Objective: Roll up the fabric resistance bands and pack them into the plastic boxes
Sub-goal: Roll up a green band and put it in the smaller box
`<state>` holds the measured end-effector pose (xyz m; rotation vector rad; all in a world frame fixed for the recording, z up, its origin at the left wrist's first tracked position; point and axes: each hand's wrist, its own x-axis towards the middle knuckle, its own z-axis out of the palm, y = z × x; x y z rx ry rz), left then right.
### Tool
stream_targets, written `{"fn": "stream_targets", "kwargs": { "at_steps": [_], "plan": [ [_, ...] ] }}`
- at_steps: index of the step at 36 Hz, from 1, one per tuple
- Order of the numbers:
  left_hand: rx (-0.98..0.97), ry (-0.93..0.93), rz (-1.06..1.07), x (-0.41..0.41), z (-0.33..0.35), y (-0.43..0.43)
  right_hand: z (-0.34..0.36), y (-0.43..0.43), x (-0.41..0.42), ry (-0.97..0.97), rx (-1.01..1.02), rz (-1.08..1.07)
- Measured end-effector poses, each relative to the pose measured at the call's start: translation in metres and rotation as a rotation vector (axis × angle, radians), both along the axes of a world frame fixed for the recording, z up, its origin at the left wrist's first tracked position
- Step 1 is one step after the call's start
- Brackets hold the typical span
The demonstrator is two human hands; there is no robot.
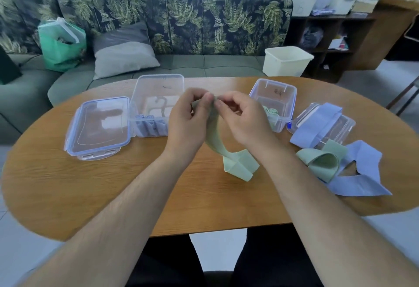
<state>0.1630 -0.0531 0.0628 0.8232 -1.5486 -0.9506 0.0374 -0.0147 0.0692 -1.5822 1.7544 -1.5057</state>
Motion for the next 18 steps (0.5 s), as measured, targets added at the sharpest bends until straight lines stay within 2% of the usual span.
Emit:
{"fn": "stream_targets", "kwargs": {
  "at_steps": [4,8,13,18],
  "plan": [
    [0.014,0.037,0.017,0.001,0.006,-0.007,0.012,-0.002,-0.001,-0.009,-0.070,-0.025],
    [-0.001,-0.062,0.014,0.002,0.017,-0.011,0.026,-0.001,-0.003,0.010,-0.127,-0.031],
    [-0.045,-0.020,0.005,0.000,0.042,-0.006,0.042,0.004,-0.005,0.056,-0.141,0.014],
    [-0.086,-0.082,-0.005,0.001,0.066,0.006,0.066,0.014,-0.003,0.052,-0.158,-0.008]
  ]
}}
